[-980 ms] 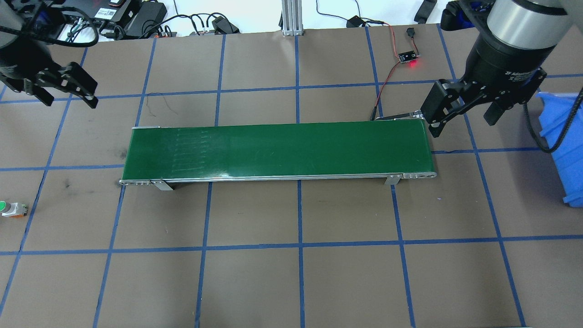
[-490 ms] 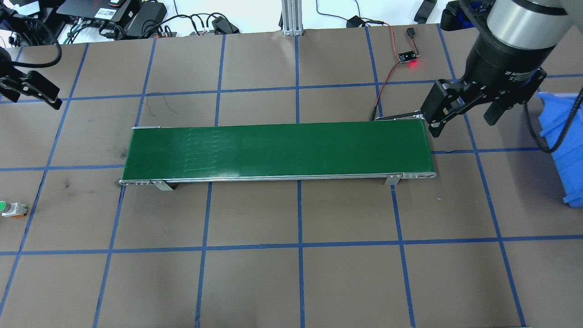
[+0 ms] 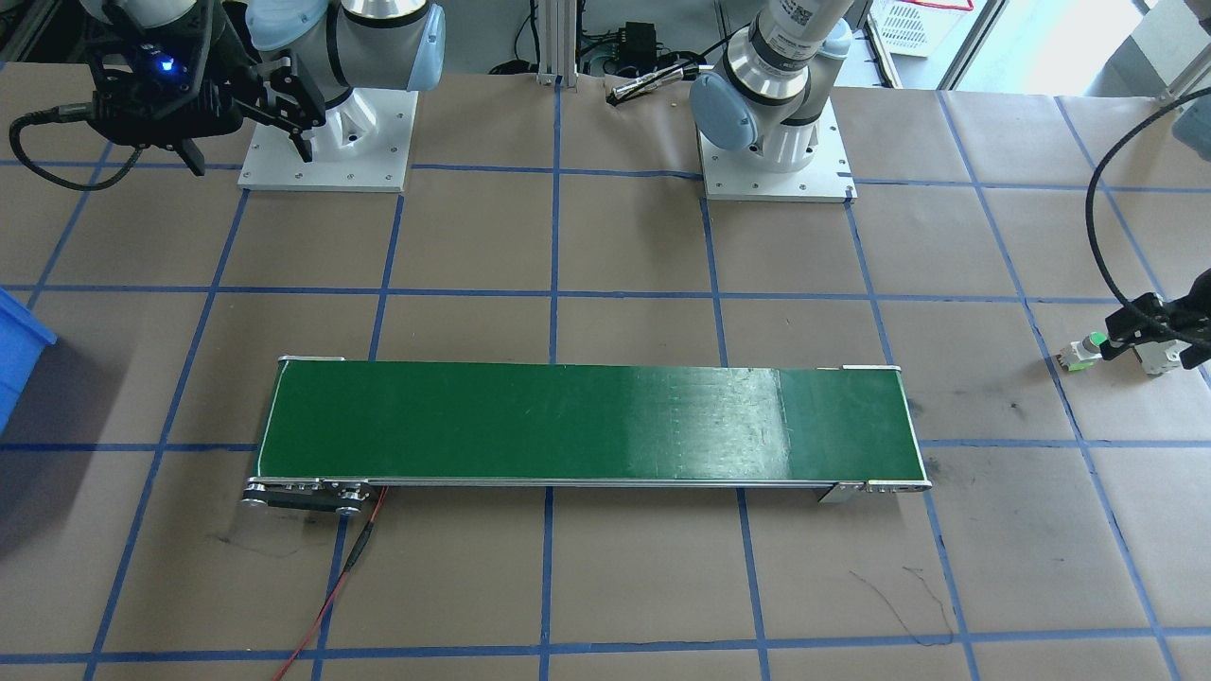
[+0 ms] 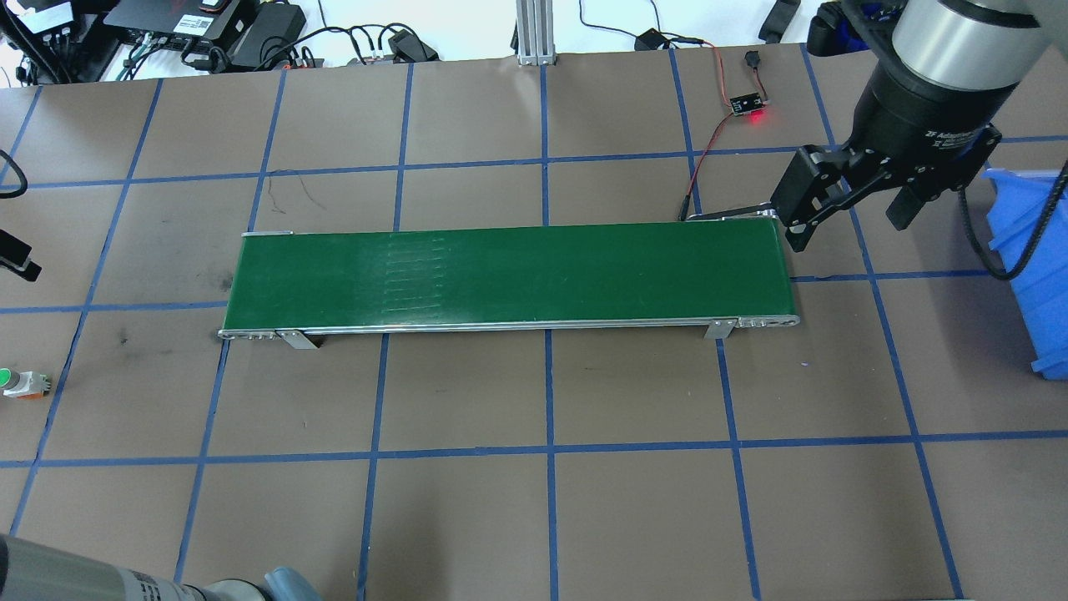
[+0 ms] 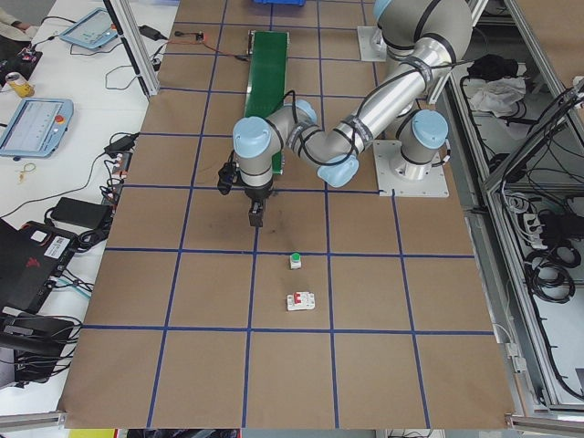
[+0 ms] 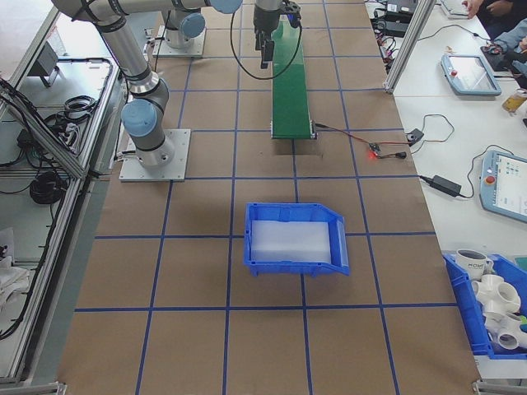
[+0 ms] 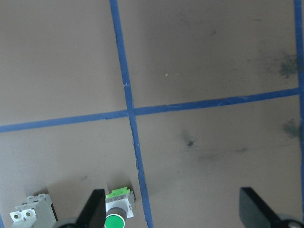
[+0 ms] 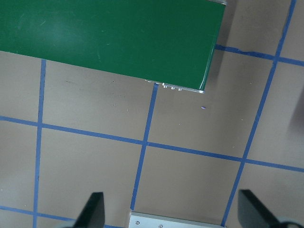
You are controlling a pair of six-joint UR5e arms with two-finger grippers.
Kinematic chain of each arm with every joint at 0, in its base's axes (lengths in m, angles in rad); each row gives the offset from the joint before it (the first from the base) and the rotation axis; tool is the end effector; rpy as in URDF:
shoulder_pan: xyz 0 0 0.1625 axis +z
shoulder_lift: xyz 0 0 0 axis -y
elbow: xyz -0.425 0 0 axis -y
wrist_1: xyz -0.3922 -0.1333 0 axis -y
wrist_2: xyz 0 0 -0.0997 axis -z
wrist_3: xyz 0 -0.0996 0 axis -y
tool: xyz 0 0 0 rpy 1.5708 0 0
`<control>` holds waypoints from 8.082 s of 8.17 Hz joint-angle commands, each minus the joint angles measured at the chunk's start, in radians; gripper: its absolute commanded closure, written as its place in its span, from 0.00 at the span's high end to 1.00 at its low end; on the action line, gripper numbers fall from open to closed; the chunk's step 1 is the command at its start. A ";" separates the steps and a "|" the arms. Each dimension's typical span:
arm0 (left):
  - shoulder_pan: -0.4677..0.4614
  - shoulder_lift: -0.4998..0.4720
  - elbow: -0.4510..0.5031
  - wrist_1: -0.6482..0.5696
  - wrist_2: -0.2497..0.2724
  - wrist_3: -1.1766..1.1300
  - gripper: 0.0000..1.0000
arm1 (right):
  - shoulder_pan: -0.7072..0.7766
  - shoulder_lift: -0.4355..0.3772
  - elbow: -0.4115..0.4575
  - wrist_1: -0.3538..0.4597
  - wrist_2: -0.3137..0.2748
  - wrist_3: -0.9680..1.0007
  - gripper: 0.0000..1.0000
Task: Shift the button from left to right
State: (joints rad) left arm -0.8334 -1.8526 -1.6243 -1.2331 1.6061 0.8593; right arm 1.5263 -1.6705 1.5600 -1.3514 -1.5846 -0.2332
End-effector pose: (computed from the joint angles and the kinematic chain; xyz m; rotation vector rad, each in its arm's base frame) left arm 0.2996 -0.5229 0.3424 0.1897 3.1092 0.0368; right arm 0.1124 -0.4412 0.5188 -0.2966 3.1214 0.1722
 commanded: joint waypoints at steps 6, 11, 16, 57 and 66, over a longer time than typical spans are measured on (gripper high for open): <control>0.102 -0.204 -0.017 0.012 0.149 -0.026 1.00 | 0.000 0.000 0.000 0.000 0.000 0.000 1.00; 0.145 -0.234 -0.051 0.039 0.193 -0.023 1.00 | 0.000 0.000 0.000 0.000 0.000 0.000 1.00; 0.145 -0.235 -0.106 0.139 0.187 -0.026 0.84 | 0.000 0.000 0.000 0.000 0.000 0.000 1.00; -0.632 0.250 -0.060 -0.295 0.062 -0.706 1.00 | -0.005 0.181 0.020 -0.237 0.017 -0.025 1.00; -0.627 0.248 -0.057 -0.287 0.009 -0.715 1.00 | -0.005 0.330 0.118 -0.488 0.059 0.084 1.00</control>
State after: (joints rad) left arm -1.4608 -1.5997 -1.6807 -1.5277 1.6118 0.1451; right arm 1.5217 -1.3486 1.6760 -1.8374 -1.5665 -0.2034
